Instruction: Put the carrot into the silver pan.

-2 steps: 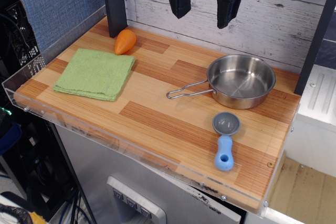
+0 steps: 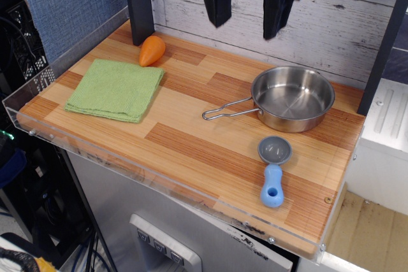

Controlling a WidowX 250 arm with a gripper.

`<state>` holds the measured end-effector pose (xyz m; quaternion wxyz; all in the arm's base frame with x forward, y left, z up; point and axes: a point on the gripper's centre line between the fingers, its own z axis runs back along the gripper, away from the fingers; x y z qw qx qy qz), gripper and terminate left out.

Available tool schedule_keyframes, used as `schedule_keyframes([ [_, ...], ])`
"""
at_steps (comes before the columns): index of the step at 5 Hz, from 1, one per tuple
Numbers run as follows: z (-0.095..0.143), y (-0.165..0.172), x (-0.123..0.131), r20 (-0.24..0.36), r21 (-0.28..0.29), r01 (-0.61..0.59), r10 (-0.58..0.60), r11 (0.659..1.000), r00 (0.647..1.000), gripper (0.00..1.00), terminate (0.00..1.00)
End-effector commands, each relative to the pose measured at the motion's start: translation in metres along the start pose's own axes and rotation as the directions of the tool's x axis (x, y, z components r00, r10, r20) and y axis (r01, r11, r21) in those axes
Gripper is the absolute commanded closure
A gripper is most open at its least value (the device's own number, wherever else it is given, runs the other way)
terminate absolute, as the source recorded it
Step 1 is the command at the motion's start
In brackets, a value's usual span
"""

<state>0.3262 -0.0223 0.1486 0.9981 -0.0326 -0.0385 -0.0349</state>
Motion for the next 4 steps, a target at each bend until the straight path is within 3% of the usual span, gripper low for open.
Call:
schedule_keyframes([
  [1,0.003,0.065,0.02,0.031,-0.006,-0.098,0.098,0.995,0.995,0.0,0.0],
  [3,0.002,0.144,0.023,0.047,0.021,-0.155,0.154,0.988,0.987,0.0,0.0],
  [4,-0.004,0.156,0.027,0.008,0.081,-0.096,0.096,0.992,0.995,0.0,0.0],
])
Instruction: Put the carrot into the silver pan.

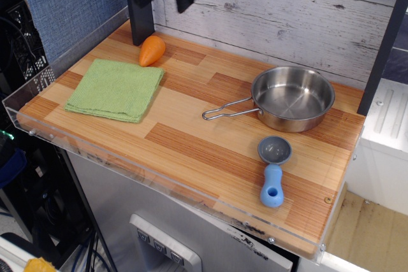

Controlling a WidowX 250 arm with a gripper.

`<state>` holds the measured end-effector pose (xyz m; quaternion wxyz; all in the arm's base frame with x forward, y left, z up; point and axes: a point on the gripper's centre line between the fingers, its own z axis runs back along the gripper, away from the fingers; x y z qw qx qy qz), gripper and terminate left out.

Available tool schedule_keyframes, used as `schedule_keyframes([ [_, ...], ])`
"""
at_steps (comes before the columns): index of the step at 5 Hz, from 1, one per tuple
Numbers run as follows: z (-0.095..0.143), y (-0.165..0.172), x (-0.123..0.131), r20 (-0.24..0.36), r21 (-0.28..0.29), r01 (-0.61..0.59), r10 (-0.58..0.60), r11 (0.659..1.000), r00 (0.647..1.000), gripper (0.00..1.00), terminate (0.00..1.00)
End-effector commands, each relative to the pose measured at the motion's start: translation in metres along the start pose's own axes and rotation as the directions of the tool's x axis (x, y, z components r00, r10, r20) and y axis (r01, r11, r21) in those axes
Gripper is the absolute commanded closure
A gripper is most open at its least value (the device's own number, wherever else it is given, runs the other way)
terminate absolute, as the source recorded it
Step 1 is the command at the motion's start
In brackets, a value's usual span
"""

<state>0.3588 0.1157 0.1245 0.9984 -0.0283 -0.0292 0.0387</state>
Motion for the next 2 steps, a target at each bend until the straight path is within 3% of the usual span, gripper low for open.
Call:
schedule_keyframes([
  [1,0.001,0.021,0.011,0.003,0.071,0.065,-0.065,0.995,0.998,0.0,0.0],
  [2,-0.014,0.024,0.014,-0.03,0.096,0.038,-0.036,0.995,0.999,0.0,0.0],
])
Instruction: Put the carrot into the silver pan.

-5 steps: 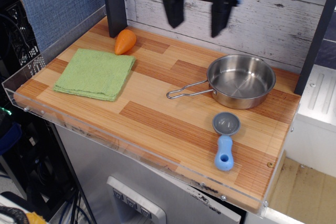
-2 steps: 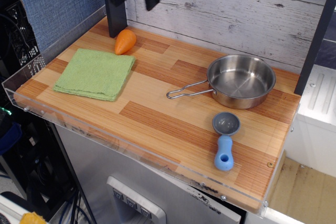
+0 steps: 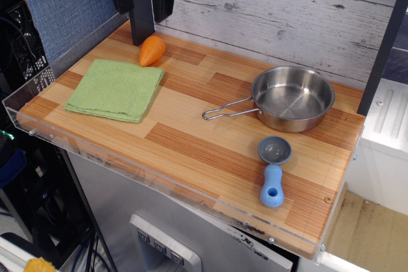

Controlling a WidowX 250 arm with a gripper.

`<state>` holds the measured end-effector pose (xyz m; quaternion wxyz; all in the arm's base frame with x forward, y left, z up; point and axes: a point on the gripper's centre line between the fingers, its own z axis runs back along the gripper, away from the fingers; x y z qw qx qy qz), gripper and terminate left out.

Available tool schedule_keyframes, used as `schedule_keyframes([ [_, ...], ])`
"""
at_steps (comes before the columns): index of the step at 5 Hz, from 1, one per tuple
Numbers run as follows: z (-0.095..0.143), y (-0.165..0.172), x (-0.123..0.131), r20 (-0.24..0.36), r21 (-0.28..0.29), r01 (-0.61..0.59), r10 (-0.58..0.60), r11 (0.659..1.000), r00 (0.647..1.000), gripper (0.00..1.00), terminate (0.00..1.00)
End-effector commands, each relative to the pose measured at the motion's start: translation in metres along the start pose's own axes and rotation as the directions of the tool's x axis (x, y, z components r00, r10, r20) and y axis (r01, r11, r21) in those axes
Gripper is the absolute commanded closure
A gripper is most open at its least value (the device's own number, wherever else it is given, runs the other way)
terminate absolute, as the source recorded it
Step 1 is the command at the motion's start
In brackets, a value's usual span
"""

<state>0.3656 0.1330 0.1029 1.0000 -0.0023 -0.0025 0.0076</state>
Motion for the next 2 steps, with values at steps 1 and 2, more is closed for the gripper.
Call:
schedule_keyframes([
  [1,0.0021,0.0025,0.0133,0.035,0.06,-0.052,0.05,0.997,0.998,0.0,0.0],
  [2,0.0045,0.0038,0.0191,0.056,0.079,-0.065,0.061,0.995,0.997,0.0,0.0],
])
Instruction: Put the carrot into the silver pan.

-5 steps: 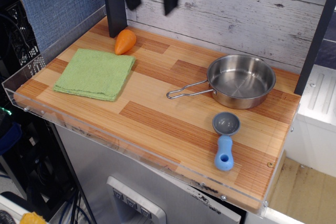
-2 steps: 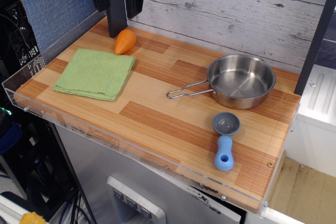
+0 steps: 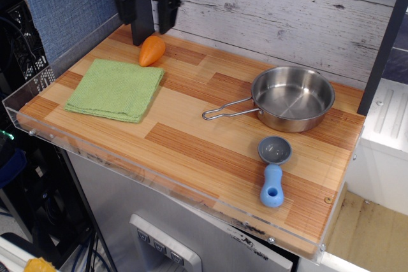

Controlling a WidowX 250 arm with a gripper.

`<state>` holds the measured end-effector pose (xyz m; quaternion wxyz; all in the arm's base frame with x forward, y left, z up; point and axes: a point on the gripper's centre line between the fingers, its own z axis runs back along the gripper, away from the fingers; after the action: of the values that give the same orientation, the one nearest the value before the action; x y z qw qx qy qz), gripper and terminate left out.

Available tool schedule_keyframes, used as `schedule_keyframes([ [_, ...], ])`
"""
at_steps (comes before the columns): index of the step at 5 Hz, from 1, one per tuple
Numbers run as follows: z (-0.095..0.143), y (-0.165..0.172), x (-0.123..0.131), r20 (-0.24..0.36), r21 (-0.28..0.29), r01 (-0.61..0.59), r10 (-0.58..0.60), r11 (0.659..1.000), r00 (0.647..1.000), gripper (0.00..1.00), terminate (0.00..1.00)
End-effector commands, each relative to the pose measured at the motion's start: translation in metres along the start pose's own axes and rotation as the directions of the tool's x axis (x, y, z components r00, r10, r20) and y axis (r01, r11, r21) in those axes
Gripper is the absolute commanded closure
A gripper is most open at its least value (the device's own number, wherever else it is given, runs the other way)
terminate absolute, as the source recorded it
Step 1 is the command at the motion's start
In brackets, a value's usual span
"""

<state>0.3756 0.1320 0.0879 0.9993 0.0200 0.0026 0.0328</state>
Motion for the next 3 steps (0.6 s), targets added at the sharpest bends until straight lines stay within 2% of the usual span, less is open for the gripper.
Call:
schedule_keyframes([
  [1,0.021,0.014,0.01,0.09,0.025,-0.037,0.034,0.999,0.995,0.0,0.0],
  [2,0.013,0.025,0.007,0.088,0.025,-0.041,0.038,0.999,0.995,0.0,0.0],
  [3,-0.004,0.046,0.001,0.093,-0.027,-0.089,0.091,0.996,0.992,0.0,0.0],
])
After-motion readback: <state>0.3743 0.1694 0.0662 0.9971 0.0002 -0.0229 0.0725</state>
